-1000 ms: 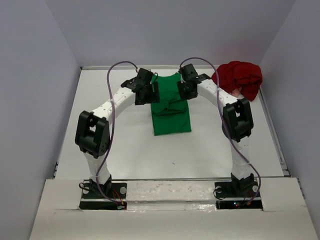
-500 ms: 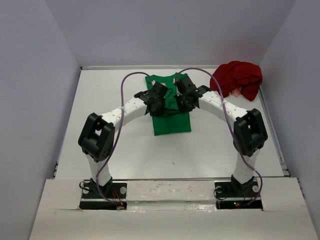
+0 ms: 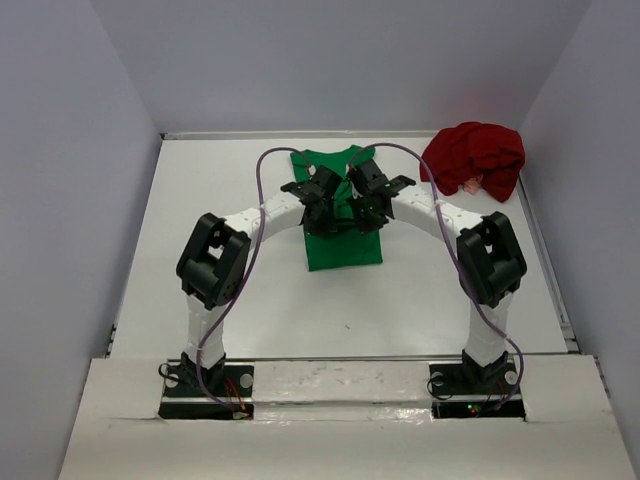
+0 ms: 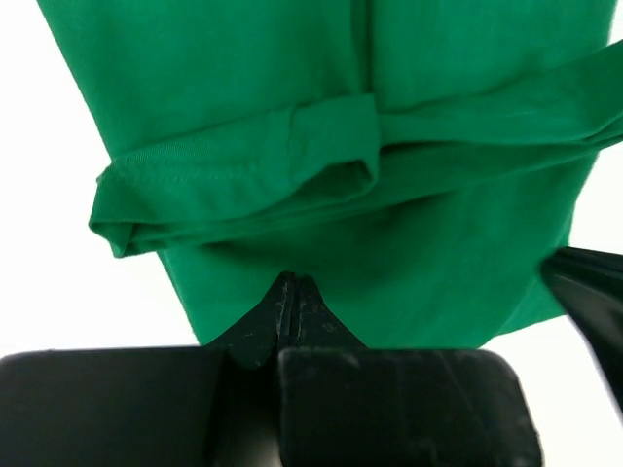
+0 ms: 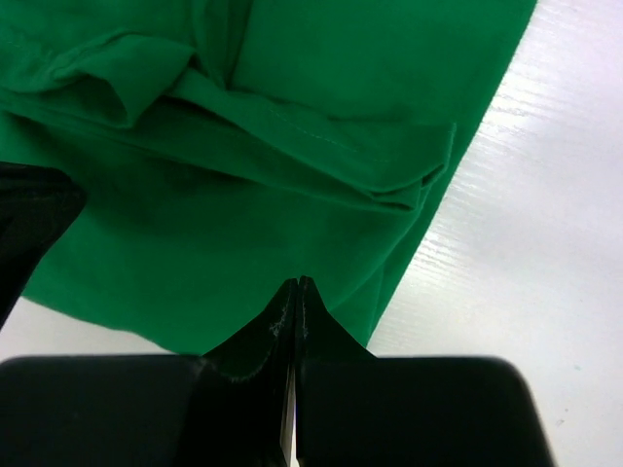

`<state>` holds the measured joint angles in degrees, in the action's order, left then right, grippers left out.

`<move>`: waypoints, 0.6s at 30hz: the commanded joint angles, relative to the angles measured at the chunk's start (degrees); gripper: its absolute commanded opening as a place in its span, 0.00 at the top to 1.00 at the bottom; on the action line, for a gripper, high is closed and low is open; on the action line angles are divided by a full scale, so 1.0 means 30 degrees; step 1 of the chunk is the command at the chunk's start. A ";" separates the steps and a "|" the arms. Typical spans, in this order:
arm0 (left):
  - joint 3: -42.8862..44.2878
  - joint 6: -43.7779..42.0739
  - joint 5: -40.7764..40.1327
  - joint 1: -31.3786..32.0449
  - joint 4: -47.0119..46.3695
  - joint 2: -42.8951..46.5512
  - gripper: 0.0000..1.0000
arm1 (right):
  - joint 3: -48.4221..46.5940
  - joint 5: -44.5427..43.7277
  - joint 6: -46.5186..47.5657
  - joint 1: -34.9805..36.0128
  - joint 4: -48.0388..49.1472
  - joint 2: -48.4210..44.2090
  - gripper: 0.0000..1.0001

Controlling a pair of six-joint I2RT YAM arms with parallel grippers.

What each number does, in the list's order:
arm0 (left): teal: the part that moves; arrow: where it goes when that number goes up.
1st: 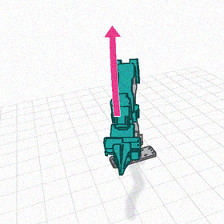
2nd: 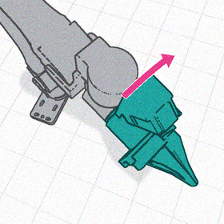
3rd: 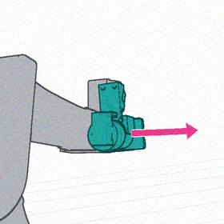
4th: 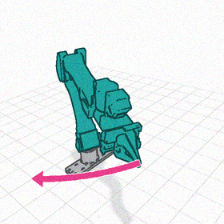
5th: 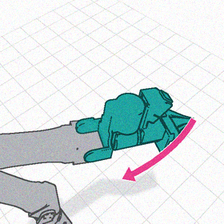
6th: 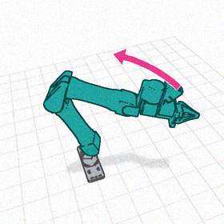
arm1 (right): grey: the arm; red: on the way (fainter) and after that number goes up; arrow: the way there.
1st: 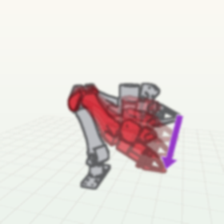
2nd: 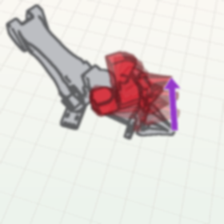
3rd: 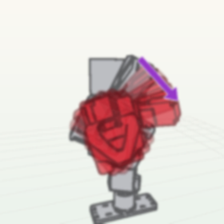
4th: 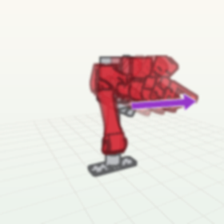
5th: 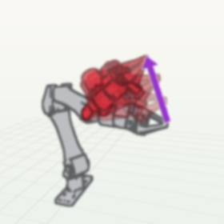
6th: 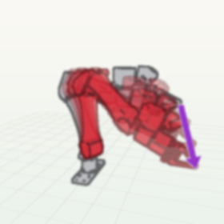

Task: Fold and stack the t-shirts
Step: Fold the tshirt

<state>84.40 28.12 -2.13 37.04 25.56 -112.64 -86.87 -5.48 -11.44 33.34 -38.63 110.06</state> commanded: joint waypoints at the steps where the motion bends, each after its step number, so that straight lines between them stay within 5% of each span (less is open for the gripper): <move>1: 0.1397 -0.0115 0.0007 -0.0099 0.0209 -0.0186 1.00 | -0.0954 0.0302 -0.0111 -0.0040 0.0836 0.0781 1.00; 18: 0.2481 -0.0730 0.0563 -0.1036 0.0268 -0.1184 1.00 | -0.4118 -0.0636 0.0503 -0.0040 0.0456 0.3829 1.00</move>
<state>89.03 27.22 -1.32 34.41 26.15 -116.40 -95.26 -5.89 -11.00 32.95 -38.00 120.25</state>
